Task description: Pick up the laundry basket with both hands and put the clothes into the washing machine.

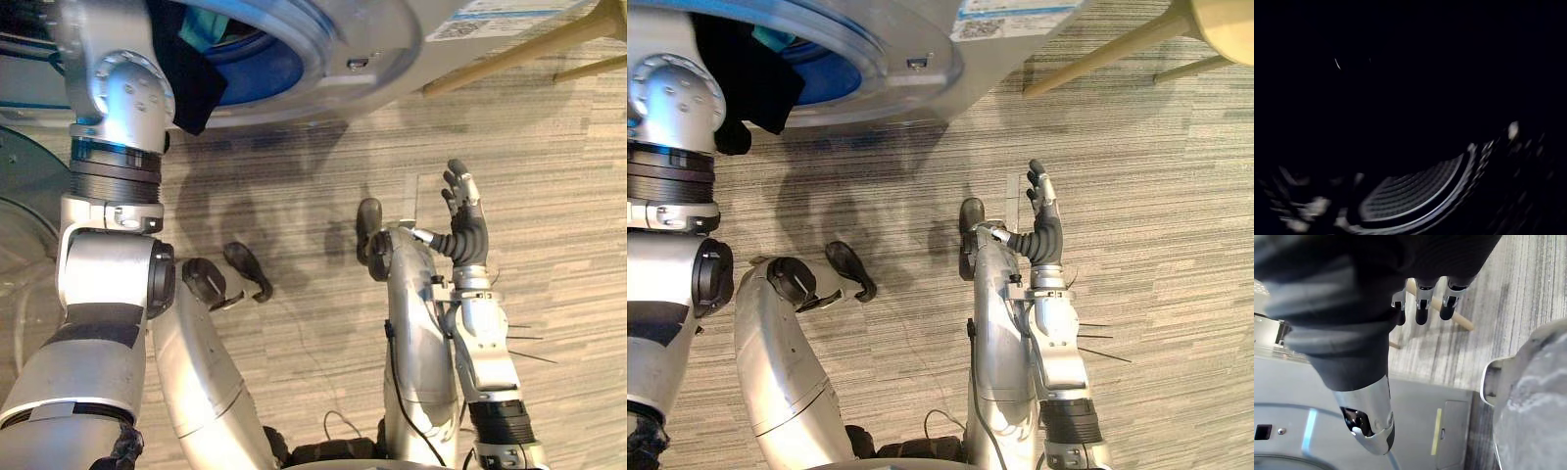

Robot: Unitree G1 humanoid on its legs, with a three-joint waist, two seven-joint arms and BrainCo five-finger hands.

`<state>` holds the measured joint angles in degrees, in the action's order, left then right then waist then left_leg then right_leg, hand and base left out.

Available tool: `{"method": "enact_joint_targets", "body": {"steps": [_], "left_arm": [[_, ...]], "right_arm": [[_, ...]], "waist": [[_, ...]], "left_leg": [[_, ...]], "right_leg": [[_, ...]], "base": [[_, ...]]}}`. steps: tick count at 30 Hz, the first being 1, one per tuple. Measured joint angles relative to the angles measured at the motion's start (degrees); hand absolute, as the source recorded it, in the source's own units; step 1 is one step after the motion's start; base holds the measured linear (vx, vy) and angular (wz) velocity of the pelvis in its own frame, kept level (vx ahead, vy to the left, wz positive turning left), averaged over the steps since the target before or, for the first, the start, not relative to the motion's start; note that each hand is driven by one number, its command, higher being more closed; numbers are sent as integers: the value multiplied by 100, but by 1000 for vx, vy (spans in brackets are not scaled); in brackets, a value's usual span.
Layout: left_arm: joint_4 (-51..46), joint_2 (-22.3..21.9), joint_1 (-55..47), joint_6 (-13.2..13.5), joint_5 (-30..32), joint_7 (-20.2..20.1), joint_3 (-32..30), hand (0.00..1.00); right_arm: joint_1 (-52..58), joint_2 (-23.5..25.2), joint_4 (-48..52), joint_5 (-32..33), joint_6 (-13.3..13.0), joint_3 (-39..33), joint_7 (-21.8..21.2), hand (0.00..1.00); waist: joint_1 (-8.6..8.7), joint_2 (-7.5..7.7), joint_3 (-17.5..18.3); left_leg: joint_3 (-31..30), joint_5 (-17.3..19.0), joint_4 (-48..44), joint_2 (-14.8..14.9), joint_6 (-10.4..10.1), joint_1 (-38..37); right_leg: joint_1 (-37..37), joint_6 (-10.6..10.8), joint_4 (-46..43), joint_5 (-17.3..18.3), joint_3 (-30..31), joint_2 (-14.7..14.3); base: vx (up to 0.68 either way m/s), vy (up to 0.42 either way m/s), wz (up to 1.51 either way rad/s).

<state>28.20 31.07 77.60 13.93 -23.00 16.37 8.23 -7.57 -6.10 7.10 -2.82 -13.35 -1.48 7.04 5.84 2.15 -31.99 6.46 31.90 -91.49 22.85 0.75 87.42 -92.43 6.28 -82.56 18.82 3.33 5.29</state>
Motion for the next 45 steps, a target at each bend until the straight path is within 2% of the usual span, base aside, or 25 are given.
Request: {"method": "enact_joint_targets", "body": {"steps": [2, 3, 4, 6, 8, 13, 15, 17, 19, 21, 23, 26, 29, 35, 37, 38, 41, 45], "left_arm": [[216, -24, 17, -372, 1569, -16, 277, 0], [458, -142, 19, -667, 2804, -36, 354, 0], [502, -166, 19, -711, 2967, -42, 354, 0], [840, -291, 180, -1108, 4096, -163, 354, 0], [862, -301, 295, -1204, 4258, -196, 348, 0], [378, -278, 405, -1186, 4033, 5, 14, 0], [-212, -280, 86, -1114, 3836, 305, -320, 0], [-1031, -369, -606, -1077, 3736, 751, -745, 0], [-1539, -488, -1287, -1071, 3647, 999, -1023, 0], [-1952, -727, -2038, -1078, 3629, 1139, -1351, 0], [-2450, -1181, -2932, -1078, 3616, 1255, -1634, 0], [-3119, -1744, -3856, -1073, 3615, 1254, -1733, 0], [-3542, -2182, -4637, -911, 3707, 1243, -1691, 0], [-3712, -3174, -5764, -579, 3881, 1315, -1287, 0], [-3658, -3379, -5965, -558, 3817, 1399, -1232, 0], [-3412, -3570, -6063, -500, 3597, 1403, -1229, 0], [-2769, -3689, -6053, -468, 3006, 1379, -1231, 0], [-2046, -3681, -5800, -475, 2506, 1365, -1382, 0]], "right_arm": [[1, 6, -2, 1, -27, -43, -88, 0], [2, 6, 2, 8, -101, -48, -166, 0], [2, 6, 4, 8, -123, -48, -185, 0], [16, 6, 66, 137, -229, -43, -334, 0], [25, 6, 63, 228, -243, -39, -396, 0], [73, -4, 64, 370, -330, -40, -455, 0], [81, -11, 66, 371, -378, -40, -440, 0], [106, -6, 73, 347, -395, -40, -327, 0], [124, 27, 82, 316, -394, 12, -249, 0], [131, 129, 87, 278, -393, 161, -186, 0], [143, 304, 97, 221, -387, 297, -171, 0], [138, 387, 106, 208, -382, 362, -170, 0], [137, 414, 119, 157, -364, 363, -88, 0], [173, 463, 115, 157, -368, 380, 76, 0], [192, 463, 114, 157, -371, 433, 163, 0], [231, 466, 106, 157, -371, 437, 256, 0], [242, 462, -32, 154, -362, 443, 331, 0], [234, 451, -261, 94, -271, 451, 451, 0]], "waist": [[0, 1, 0], [10, 2, 0], [14, 3, -1], [32, 38, -20], [53, 58, -28], [31, 58, -28], [27, 57, -27], [-8, 55, -26], [-36, 53, -26], [-57, 50, -24], [-179, 38, -16], [-368, 36, -10], [-419, 26, -2], [-535, -6, 18], [-549, -8, 20], [-579, -16, 32], [-661, -11, 37], [-681, -19, 111]], "left_leg": [[-6, 2, 1, -7, -4, 4], [-14, 3, 4, -5, -7, 27], [-16, 3, 4, -5, -7, 34], [-24, 1, -5, -2, -9, 110], [-63, 1, -35, -5, -10, 139], [-161, -19, -48, -74, -45, 182], [-174, -25, -36, -86, -53, 181], [-200, -49, 7, -106, -88, 160], [-198, -114, 143, -170, -124, 82], [-207, -185, 321, -199, -151, -43], [-255, -299, 595, -287, -221, -204], [-260, -383, 841, -338, -264, -357], [-293, -453, 991, -407, -317, -432], [-343, -512, 1147, -482, -418, -570], [-376, -515, 1162, -483, -425, -614], [-389, -523, 1194, -486, -442, -679], [-404, -552, 1266, -490, -495, -775], [-430, -583, 1341, -490, -548, -810]], "right_leg": [[-7, -11, -32, 33, -13, 24], [-32, -34, -48, 50, -33, 42], [-40, -37, -51, 52, -34, 44], [-125, -55, -99, 66, -36, 46], [-132, -75, -144, 100, -64, 61], [-131, -105, -228, 158, -122, 118], [-125, -113, -230, 164, -138, 139], [-74, -119, -199, 167, -175, 161], [13, -120, -108, 167, -196, 197], [177, -124, 38, 166, -269, 233], [397, -137, 244, 170, -370, 292], [570, -178, 412, 184, -451, 337], [676, -208, 487, 199, -479, 387], [797, -260, 557, 228, -517, 393], [864, -289, 560, 245, -551, 395], [921, -325, 563, 267, -574, 402], [1009, -369, 579, 292, -610, 406], [1035, -407, 586, 313, -644, 403]], "base": [[28, -3, 7], [23, -5, 4], [0, 0, 0], [0, 0, 0], [18, -10, 5], [15, -11, 9], [11, -7, 5], [17, -9, 6], [18, -21, 14], [26, -30, 15], [31, -32, 19], [23, -44, 18], [12, -38, 15], [2, -25, 3], [6, -35, 5], [11, -51, 6], [7, -51, 5], [-1, -43, 4]]}}
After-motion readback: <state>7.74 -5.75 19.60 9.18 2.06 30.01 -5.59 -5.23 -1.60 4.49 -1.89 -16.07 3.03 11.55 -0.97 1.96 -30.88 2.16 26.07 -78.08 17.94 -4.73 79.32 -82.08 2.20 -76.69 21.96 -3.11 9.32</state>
